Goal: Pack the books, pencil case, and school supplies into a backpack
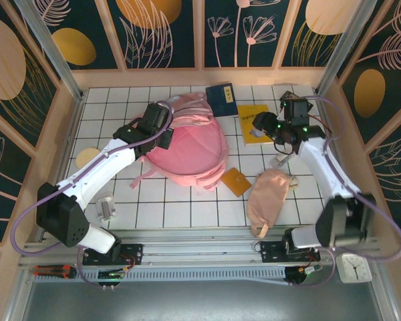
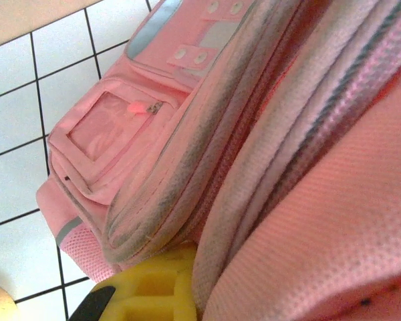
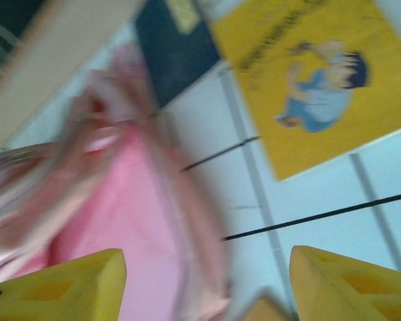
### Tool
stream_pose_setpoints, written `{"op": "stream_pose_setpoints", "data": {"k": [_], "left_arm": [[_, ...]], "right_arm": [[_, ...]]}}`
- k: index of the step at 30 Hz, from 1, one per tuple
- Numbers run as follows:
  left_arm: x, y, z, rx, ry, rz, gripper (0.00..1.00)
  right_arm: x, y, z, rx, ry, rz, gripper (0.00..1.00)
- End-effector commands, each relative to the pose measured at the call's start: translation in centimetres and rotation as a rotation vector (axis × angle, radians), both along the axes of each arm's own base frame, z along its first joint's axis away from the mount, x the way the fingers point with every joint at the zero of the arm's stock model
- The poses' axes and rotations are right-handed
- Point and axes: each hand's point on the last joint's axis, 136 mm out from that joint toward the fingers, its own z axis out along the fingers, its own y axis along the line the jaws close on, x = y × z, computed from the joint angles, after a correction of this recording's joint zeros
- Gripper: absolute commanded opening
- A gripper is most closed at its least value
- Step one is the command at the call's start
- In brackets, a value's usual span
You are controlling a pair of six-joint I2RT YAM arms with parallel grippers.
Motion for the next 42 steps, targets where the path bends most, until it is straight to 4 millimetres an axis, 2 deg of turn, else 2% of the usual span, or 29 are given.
{"op": "stream_pose_setpoints", "data": {"k": [1,5,8,12,15,17,19,21,23,28,34,39,42], "left_arm": [[0.5,0.4,0.1,-0.031,0.008,0.057,0.00],[0.4,-0.1,-0.4,-0.064,0.030,0.053,0.00],[0.5,-0.6,-0.7,-0.084,0.047,0.049,0.00],[0.7,-0.7,-0.9,-0.076,0.061,0.056,0.00],[0.8,-0.6,-1.2,-0.064,0.072,0.059,0.00],[0.8,-0.7,-1.6,-0.061,0.082,0.060,0.00],[0.9,-0.8,-2.0,-0.058,0.091,0.058,0.00],[1.0,-0.9,-2.1,-0.054,0.096,0.057,0.00],[1.0,-0.8,-2.3,-0.045,0.099,0.055,0.00],[1.1,-0.8,-2.6,-0.043,0.104,0.050,0.00],[0.7,-0.9,-2.6,-0.051,0.105,0.034,0.00],[0.2,-0.5,-2.8,-0.054,0.106,0.031,0.00],[-0.1,-0.1,-2.9,-0.055,0.105,0.034,0.00]], "right_arm": [[3.0,-2.5,-3.9,-0.103,0.077,0.034,0.67],[7.2,-5.6,-8.4,-0.254,0.161,0.034,0.68],[9.5,-7.3,-11.1,-0.300,0.197,0.044,0.68],[11.6,-7.9,-13.8,-0.281,0.209,0.076,0.68],[12.5,-7.2,-14.7,-0.296,0.209,0.116,0.68],[13.0,-6.7,-14.9,-0.363,0.211,0.143,0.69],[13.5,-7.0,-15.1,-0.437,0.222,0.150,0.71],[14.0,-6.3,-15.1,-0.449,0.222,0.181,0.76],[14.2,-4.1,-14.9,-0.489,0.218,0.242,0.81],[13.9,0.7,-15.8,-0.644,0.242,0.330,0.81],[14.4,2.2,-16.8,-0.738,0.268,0.354,0.73],[14.6,1.9,-17.7,-0.804,0.294,0.362,0.60],[14.3,2.1,-18.5,-0.833,0.313,0.382,0.47]]}}
